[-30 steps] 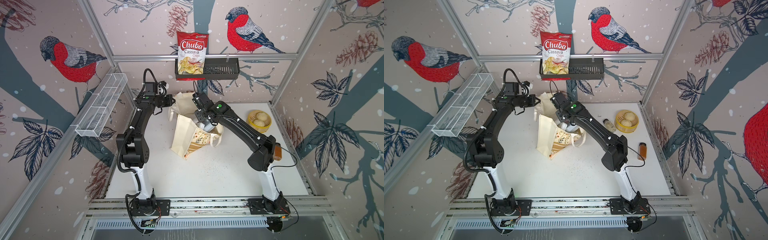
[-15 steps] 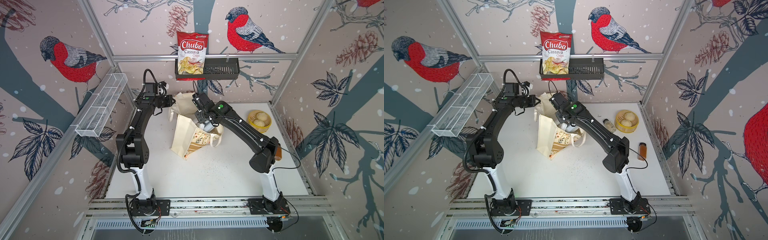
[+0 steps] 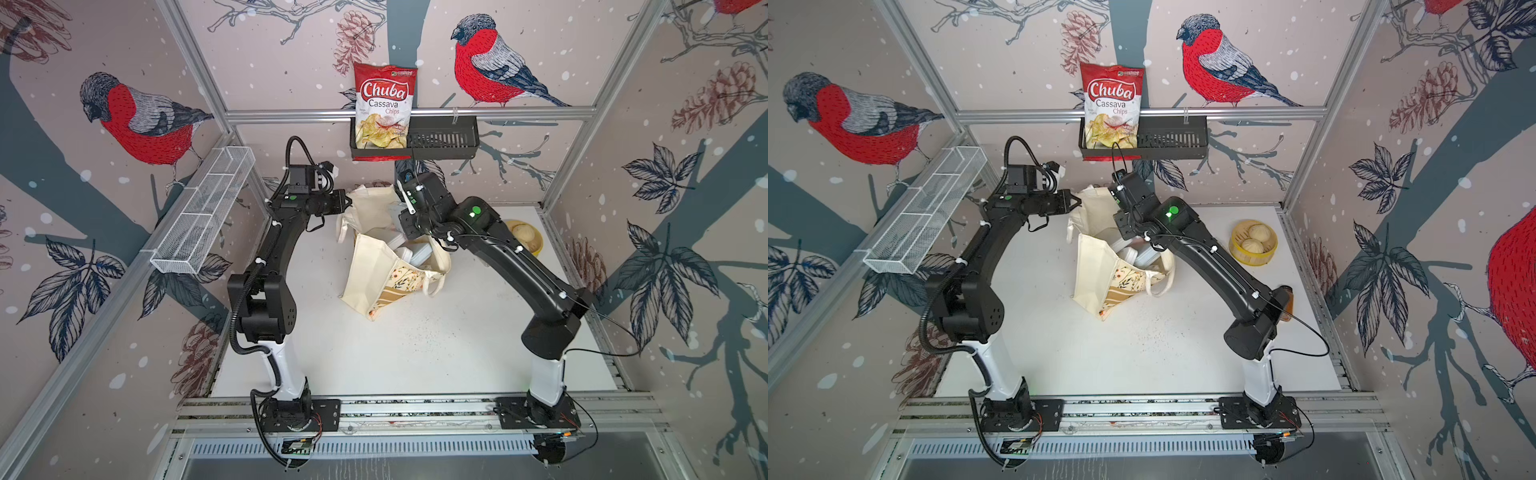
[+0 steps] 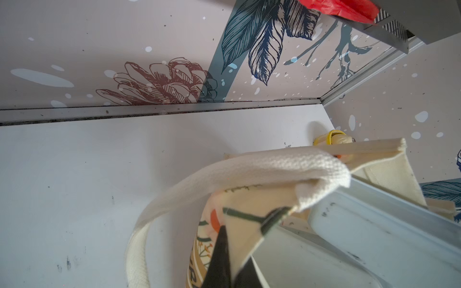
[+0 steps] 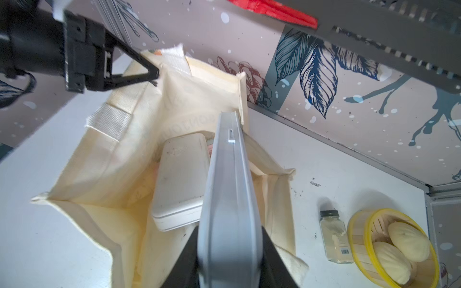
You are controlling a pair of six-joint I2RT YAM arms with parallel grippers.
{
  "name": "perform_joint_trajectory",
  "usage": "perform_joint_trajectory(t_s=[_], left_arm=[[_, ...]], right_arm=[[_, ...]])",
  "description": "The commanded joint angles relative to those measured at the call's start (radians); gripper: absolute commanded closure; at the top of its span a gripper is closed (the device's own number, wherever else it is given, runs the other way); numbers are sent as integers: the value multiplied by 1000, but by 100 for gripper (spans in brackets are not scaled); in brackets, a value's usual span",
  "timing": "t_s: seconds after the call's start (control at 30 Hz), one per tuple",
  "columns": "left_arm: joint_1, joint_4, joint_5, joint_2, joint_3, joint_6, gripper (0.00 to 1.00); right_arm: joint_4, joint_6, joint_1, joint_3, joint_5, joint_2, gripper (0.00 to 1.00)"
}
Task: Take out the pencil case from the canvas bag
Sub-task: Pick up the pencil case from the canvas bag.
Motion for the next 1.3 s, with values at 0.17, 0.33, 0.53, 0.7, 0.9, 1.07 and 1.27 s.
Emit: perform_joint_trajectory(t_s=[0.17,0.33,0.53,0.7,0.9,1.07,1.27], left_arm=[[12,93,11,-36,-26,-10,100],[17,102,23,-25,-31,-23,100],[17,107,16,-15,-38,-25,100],[22,119,14,-9,-44,-42,100],[83,152,37,-31,-60,-89,100],[137,155,47,-48,-54,-100,100],[206,158,37,-103,-108,-105,100]], right_arm=[[90,84,-12,-151,-29,-137,100],[228,145,-53,-369,-112,-274,100],[347,222,-156,-520,-251,-396,100],[487,281,-213,-658,-332,-515,100],[593,353,-259,-769,-357,-647,100],[664,408,-277,-853,-295,-776,100],[729,492,-279,-989,-172,-910,100]])
